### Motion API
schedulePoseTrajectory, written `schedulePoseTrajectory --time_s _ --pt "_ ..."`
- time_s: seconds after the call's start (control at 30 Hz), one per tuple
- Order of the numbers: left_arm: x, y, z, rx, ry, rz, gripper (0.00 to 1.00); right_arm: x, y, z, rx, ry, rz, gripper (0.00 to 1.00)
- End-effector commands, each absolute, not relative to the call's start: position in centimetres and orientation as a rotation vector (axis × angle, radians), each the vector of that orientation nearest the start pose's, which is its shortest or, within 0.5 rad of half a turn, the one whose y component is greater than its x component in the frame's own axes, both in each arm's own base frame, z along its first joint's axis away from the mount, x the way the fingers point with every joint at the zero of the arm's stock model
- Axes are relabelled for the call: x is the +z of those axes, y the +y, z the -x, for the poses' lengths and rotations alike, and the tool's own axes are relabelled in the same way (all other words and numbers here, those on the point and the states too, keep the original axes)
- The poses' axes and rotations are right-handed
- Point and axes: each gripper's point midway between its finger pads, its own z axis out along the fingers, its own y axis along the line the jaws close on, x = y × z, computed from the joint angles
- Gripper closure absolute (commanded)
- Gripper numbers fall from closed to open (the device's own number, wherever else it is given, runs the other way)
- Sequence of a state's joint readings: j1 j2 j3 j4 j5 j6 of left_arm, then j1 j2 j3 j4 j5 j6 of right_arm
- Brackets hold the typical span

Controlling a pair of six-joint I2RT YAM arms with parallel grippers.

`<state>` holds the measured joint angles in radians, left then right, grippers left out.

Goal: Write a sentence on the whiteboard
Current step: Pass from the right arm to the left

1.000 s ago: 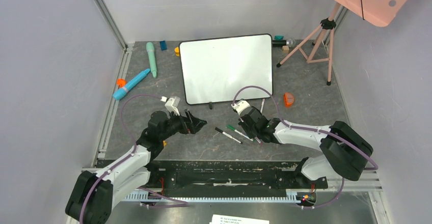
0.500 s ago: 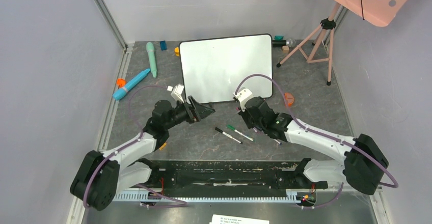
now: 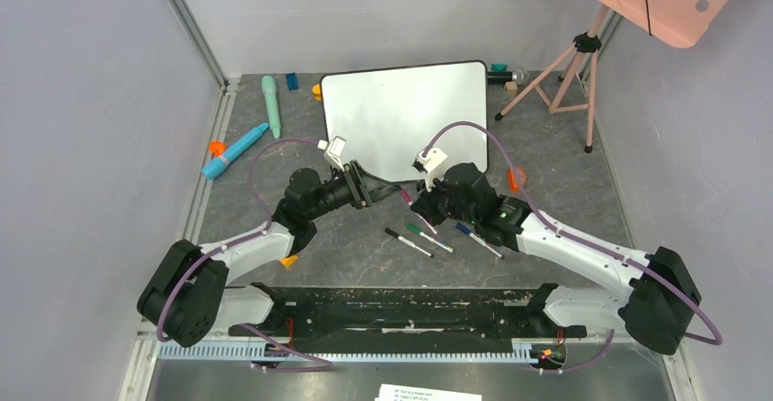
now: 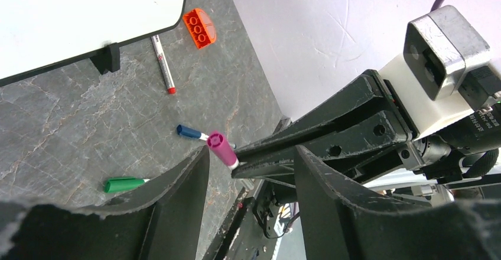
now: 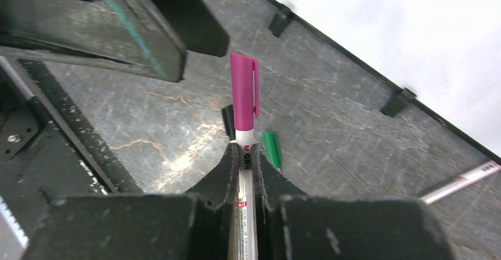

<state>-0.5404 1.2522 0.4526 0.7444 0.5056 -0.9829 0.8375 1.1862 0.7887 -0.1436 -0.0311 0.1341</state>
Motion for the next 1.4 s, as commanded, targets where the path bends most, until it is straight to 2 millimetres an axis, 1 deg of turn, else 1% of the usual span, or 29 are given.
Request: schedulePoseTrajectory --time_s 0.0,0.27,0.43,0.5,0.63,0.67,0.7,0.77,0.8,0.87,0.9,0.93,1.0,1.03,1.07,1.13,1.27,1.3,1.33,1.37 --pt "22.0 -29.0 -24.9 -1.584 1.799 -0.056 0.4 19.3 29.9 -23.4 0.751 1.923 0.753 1.0" --pt "21.1 -28.9 -25.0 -1.554 1.835 -0.055 0.38 20.2 30.3 -23.6 0.771 1.896 0.743 1.0" --pt "21.1 -29.3 -25.0 -1.56 1.841 -0.064 0.45 20.8 30.8 -23.6 0.795 1.872 0.735 1.0" --pt "21.1 -29.6 -25.0 -1.566 1.844 -0.07 0.51 20.9 30.9 -23.7 0.803 1.864 0.735 1.0" --pt "21.2 -29.9 -24.9 -1.583 1.838 -0.078 0.69 20.8 31.0 -23.4 0.819 1.868 0.74 1.0" --pt "21.2 -29.9 -24.9 -1.585 1.839 -0.079 0.74 21.3 31.2 -23.5 0.831 1.843 0.735 1.0" --pt "21.2 -29.9 -24.9 -1.586 1.838 -0.078 0.8 21.2 31.3 -23.4 0.835 1.843 0.739 1.0" --pt "21.1 -29.9 -24.9 -1.587 1.838 -0.076 0.98 21.0 31.2 -23.2 0.838 1.849 0.745 0.98" --pt "21.1 -29.9 -24.9 -1.587 1.836 -0.075 0.98 20.8 31.1 -23.1 0.835 1.852 0.746 0.91" --pt "21.2 -29.7 -24.8 -1.589 1.826 -0.062 0.98 20.5 30.7 -22.9 0.83 1.856 0.74 0.67" --pt "21.2 -29.6 -24.9 -1.592 1.822 -0.047 0.98 20.4 30.3 -22.9 0.82 1.856 0.721 0.52" --pt "21.6 -29.5 -24.9 -1.597 1.808 -0.035 0.98 20.4 29.9 -23.0 0.808 1.855 0.702 0.41" --pt "22.2 -29.4 -25.0 -1.615 1.787 -0.007 0.98 20.6 28.8 -23.2 0.786 1.842 0.64 0.27" --pt "22.7 -29.3 -25.0 -1.627 1.772 0.006 0.98 20.8 28.4 -23.1 0.795 1.823 0.611 0.23" --pt "23.2 -29.3 -25.0 -1.643 1.757 0.023 0.98 21.3 28.0 -23.0 0.825 1.795 0.57 0.19" --pt "24.4 -29.1 -25.2 -1.676 1.717 0.066 0.98 22.7 27.8 -22.8 0.91 1.734 0.493 0.18" --pt "27.2 -28.6 -25.2 -1.771 1.613 0.153 0.98 25.8 27.5 -22.2 1.122 1.594 0.292 0.22" --pt "27.9 -28.5 -25.2 -1.795 1.582 0.169 0.98 26.0 27.3 -21.9 1.177 1.564 0.244 0.23" --pt "28.4 -28.4 -25.2 -1.819 1.56 0.185 0.98 27.1 27.1 -21.6 1.255 1.505 0.177 0.24" --pt "29.0 -28.3 -25.1 -1.84 1.536 0.194 0.98 27.0 26.7 -21.3 1.307 1.475 0.122 0.26"
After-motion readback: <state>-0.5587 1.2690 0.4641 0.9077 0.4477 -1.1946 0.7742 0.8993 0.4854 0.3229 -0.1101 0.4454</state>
